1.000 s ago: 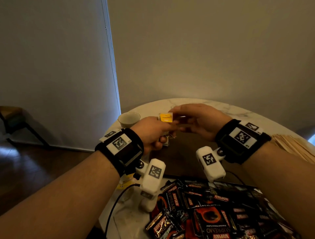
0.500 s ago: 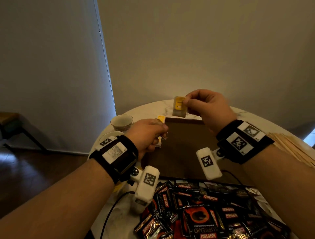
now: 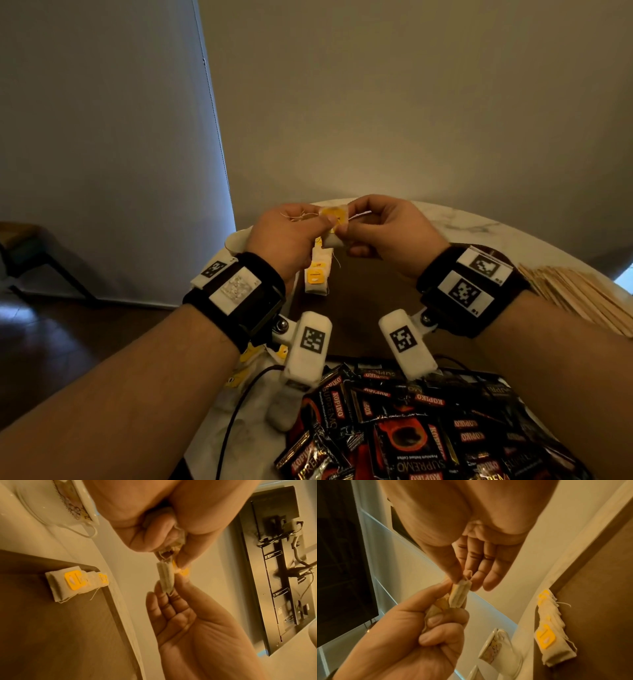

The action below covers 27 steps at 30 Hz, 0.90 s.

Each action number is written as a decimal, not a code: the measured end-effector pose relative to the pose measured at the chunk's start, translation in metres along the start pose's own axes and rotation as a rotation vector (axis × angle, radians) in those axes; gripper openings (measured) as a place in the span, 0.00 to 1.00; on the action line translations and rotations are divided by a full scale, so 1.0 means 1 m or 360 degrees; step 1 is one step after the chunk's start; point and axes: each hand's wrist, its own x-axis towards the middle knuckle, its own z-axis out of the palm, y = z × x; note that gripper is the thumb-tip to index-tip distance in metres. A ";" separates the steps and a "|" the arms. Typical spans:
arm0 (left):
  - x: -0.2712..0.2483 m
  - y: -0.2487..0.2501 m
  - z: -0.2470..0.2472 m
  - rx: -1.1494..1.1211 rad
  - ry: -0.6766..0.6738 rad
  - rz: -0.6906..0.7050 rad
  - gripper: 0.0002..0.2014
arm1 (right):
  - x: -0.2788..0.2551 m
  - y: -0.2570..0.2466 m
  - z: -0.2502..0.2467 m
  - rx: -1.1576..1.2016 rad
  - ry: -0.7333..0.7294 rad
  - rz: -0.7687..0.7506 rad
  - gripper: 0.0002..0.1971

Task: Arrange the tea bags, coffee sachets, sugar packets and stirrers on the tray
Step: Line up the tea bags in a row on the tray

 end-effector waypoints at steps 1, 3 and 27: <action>0.000 -0.001 -0.001 0.0010 0.0003 -0.0020 0.09 | 0.001 0.002 0.002 0.0030 -0.0016 0.0039 0.10; -0.001 -0.001 -0.002 0.0001 0.0010 -0.0047 0.06 | 0.002 0.006 0.005 0.0019 0.0028 0.0114 0.11; 0.011 -0.004 -0.036 -0.0256 0.0124 -0.0176 0.02 | 0.027 0.054 0.038 -0.0465 -0.0080 0.1070 0.08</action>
